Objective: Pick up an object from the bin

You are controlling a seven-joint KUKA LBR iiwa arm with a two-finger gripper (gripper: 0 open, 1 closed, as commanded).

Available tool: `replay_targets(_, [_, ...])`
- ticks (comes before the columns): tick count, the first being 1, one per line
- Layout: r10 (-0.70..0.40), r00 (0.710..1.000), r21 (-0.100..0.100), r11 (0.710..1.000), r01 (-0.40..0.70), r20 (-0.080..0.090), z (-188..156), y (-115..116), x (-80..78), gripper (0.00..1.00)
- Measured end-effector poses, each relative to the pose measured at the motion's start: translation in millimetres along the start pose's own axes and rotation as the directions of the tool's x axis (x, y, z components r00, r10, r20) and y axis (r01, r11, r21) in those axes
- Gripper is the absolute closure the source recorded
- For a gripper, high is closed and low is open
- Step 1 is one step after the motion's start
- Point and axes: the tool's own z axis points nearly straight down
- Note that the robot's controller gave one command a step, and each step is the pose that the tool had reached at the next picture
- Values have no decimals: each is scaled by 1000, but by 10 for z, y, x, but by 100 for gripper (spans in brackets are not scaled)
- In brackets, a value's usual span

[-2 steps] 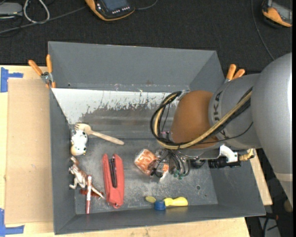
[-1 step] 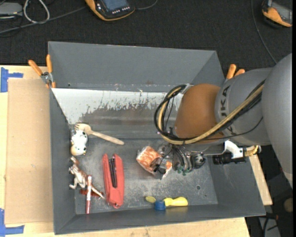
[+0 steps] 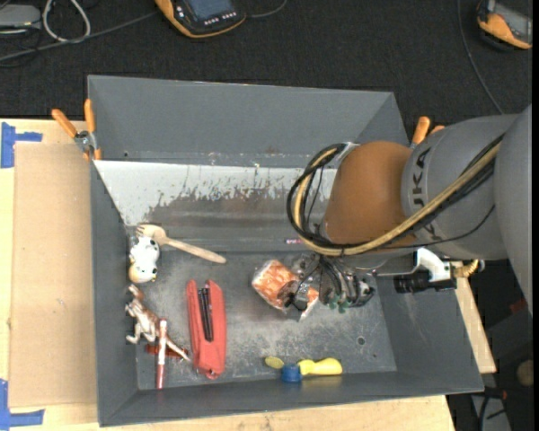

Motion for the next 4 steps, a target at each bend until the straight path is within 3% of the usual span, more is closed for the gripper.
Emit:
replay_targets(2, [-2,1000,0,1000,2,0,-519,0,2,100])
replay_targets(4, [-5,1000,-2,1000,5,3,-817,1,-4,100])
